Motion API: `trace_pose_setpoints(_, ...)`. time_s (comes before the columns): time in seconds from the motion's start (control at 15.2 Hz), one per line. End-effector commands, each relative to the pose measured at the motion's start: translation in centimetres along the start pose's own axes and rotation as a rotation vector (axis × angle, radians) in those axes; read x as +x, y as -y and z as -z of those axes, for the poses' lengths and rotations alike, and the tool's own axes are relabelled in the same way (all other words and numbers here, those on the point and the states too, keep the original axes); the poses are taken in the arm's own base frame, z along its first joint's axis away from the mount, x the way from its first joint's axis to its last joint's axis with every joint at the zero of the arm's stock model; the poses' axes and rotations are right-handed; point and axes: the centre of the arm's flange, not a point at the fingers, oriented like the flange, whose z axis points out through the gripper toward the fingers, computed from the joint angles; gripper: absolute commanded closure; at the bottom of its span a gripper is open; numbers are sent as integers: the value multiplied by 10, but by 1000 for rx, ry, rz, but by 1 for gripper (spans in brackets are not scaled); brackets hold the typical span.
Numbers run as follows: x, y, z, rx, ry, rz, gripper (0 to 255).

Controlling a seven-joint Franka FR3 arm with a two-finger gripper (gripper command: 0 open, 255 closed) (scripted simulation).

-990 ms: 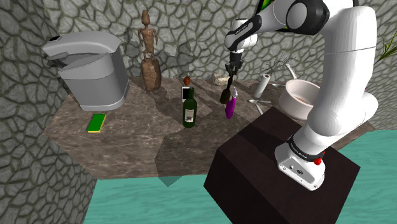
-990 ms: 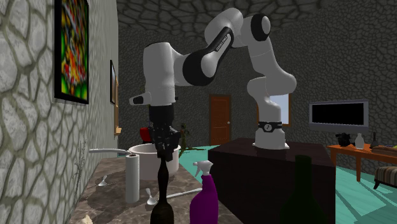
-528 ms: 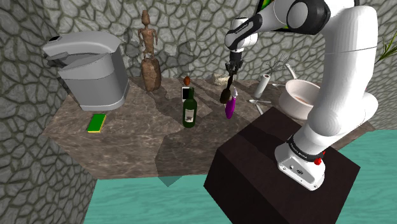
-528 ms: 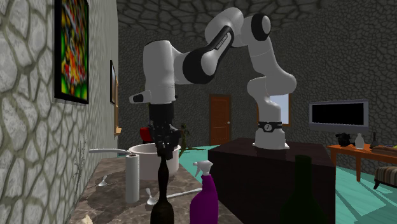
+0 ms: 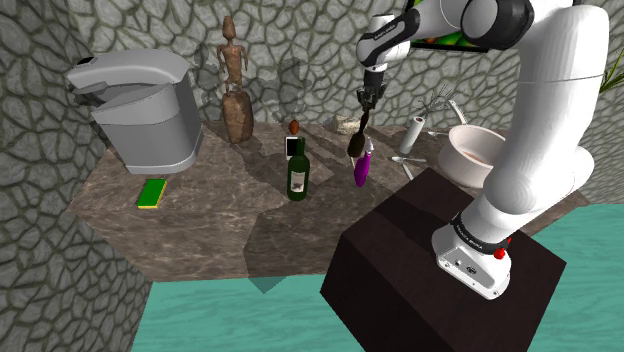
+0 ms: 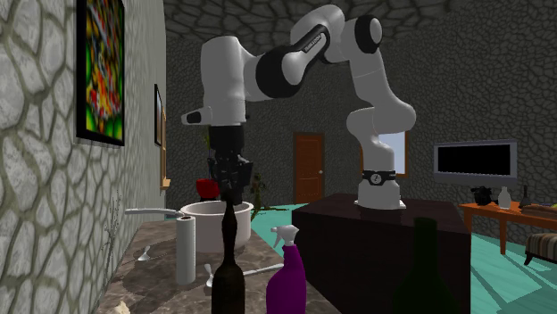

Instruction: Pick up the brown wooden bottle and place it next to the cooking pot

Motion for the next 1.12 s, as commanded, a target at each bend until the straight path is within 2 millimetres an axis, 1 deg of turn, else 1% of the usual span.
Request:
trace_pose_setpoints(0.0, -1, 0, 11, 0, 0, 0, 255)
trace_pose_setpoints(1.06, -12, -5, 94, 0, 0, 0, 255)
